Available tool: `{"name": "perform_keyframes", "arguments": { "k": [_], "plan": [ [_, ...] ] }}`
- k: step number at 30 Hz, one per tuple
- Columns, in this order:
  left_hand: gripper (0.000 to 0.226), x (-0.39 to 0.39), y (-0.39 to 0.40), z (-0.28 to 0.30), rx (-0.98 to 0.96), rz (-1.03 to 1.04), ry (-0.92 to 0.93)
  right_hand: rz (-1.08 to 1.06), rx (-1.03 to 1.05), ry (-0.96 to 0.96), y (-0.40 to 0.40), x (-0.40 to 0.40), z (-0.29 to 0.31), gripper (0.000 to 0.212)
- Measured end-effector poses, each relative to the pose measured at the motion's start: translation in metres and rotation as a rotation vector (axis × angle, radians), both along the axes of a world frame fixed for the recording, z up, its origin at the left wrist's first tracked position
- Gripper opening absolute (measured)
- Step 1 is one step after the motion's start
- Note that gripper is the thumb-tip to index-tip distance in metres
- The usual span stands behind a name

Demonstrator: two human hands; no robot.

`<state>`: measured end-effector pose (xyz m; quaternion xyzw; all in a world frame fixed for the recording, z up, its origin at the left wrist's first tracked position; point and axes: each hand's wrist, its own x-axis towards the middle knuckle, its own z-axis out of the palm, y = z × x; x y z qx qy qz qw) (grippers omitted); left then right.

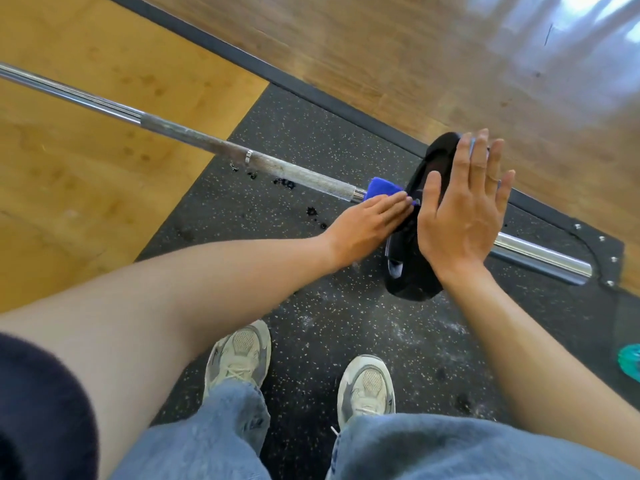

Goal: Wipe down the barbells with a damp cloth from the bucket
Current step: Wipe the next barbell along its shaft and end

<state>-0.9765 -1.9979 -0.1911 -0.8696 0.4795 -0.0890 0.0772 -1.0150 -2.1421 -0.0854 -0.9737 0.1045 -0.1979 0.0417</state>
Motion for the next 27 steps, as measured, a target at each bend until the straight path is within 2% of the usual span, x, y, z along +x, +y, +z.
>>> {"name": "perform_keyframes", "arguments": {
  "k": [2,4,8,10,12,14,15,17,23,25,27],
  "plan": [
    [0.059,0.020,-0.024,0.008,-0.116,0.103,0.082,0.000,-0.007,-0.001,0.001,0.003,0.001,0.062],
    [0.050,0.027,-0.043,0.013,-0.073,0.165,0.174,-0.002,-0.005,0.003,0.001,0.006,0.001,0.060],
    [0.061,0.006,-0.022,0.002,-0.061,0.115,0.009,-0.006,0.035,-0.005,-0.003,0.004,0.002,0.059],
    [0.061,0.003,-0.011,-0.008,-0.114,0.033,0.026,-0.004,0.035,-0.016,-0.003,-0.001,0.000,0.059],
    [0.049,0.018,-0.018,-0.001,-0.238,0.017,0.117,0.007,0.017,-0.012,-0.001,-0.003,-0.002,0.059],
    [0.025,0.035,-0.030,0.011,-0.373,0.051,0.259,0.007,0.009,-0.005,0.000,-0.004,-0.003,0.059],
    [0.023,0.040,-0.033,0.014,-0.394,0.072,0.300,0.004,0.014,-0.007,0.000,-0.002,-0.003,0.059],
    [0.029,0.041,-0.035,0.012,-0.359,0.123,0.335,-0.005,0.032,-0.010,-0.003,0.002,-0.002,0.058],
    [0.045,0.021,-0.028,-0.020,-0.330,0.148,0.069,-0.018,0.026,-0.001,-0.008,0.008,-0.003,0.058],
    [0.040,0.026,-0.032,-0.016,-0.332,0.138,0.094,-0.016,0.013,0.017,-0.007,0.010,-0.004,0.060],
    [0.041,0.039,-0.037,-0.001,-0.314,0.129,0.223,-0.033,0.012,0.038,-0.006,0.012,-0.002,0.065]
  ]
}}
